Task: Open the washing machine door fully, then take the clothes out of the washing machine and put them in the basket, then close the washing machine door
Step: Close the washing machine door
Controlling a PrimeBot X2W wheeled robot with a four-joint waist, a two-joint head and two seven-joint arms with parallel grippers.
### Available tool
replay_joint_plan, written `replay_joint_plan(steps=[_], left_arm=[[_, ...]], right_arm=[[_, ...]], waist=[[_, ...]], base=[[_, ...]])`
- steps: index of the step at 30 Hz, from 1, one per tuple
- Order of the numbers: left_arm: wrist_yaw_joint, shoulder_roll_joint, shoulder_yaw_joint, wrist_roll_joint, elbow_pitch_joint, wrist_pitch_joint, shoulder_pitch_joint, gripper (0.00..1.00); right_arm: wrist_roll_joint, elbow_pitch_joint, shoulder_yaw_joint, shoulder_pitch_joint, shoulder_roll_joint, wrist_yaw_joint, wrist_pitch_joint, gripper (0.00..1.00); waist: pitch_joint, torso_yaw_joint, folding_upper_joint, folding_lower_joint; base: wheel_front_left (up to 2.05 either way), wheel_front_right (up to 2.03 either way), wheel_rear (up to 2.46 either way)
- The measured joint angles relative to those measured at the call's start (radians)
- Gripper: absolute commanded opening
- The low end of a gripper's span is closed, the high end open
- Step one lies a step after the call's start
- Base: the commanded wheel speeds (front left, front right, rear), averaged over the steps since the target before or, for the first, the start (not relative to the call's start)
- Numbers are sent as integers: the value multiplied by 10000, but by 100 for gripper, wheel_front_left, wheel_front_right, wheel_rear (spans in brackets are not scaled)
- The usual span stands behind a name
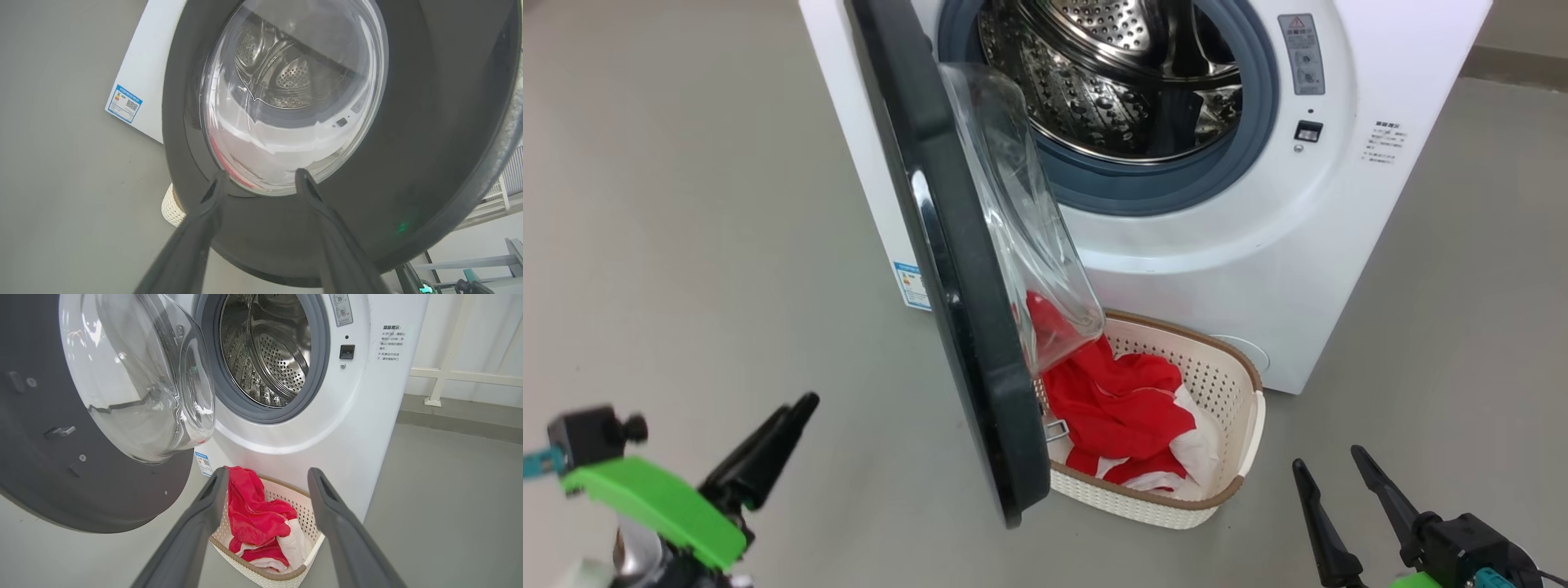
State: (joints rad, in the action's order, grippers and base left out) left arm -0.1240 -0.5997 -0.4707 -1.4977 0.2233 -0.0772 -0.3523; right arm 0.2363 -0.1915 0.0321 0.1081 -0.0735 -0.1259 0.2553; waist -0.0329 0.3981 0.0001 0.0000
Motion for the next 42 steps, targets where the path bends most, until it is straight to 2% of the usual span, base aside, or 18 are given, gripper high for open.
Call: replay_joint_plan(steps=[1,18,23,26,28,29,30,31,32,35,42], left_arm=[[0,12,-2,2,31,174,163,100],[0,604,-393,115,1235,2652,2267,100],[0,945,-328,631,1593,3183,2378,100],[0,1229,46,1214,1789,3266,2603,100],[0,1561,1026,2663,1944,3267,2829,100],[0,1753,1436,3078,1942,3269,2900,100],[0,1753,1436,3078,1942,3269,2900,100],[0,1927,1770,3649,1923,3269,2971,100],[0,2245,2364,5095,1801,3267,3153,100],[-2,2984,3528,6888,1492,3269,3470,100],[-12,4245,5204,11281,332,3267,4166,100]], right_arm=[[0,-21,33,-11,0,0,0,100],[82,-144,150,-93,-105,0,0,100],[100,-190,148,-93,-105,0,0,100],[100,-222,130,-92,-100,0,0,100],[100,-232,107,-90,-92,0,0,100],[102,-232,94,-89,-84,0,0,100],[102,-232,94,-89,-84,0,0,100],[102,-234,86,-89,-79,0,0,100],[102,-234,46,-87,-71,0,0,100],[102,-232,-21,-87,-52,0,0,100],[171,-267,-140,-81,10,0,0,100]], waist=[[23,27,0,0],[301,372,0,0],[305,370,0,0],[327,359,0,0],[368,368,0,0],[380,376,0,0],[380,376,0,0],[394,382,0,0],[408,399,0,0],[418,415,0,0],[546,409,0,0]], base=[[0,0,0],[0,0,0],[0,0,0],[0,0,0],[0,0,0],[0,0,0],[0,0,0],[0,0,0],[0,0,0],[0,0,0],[0,0,0]])
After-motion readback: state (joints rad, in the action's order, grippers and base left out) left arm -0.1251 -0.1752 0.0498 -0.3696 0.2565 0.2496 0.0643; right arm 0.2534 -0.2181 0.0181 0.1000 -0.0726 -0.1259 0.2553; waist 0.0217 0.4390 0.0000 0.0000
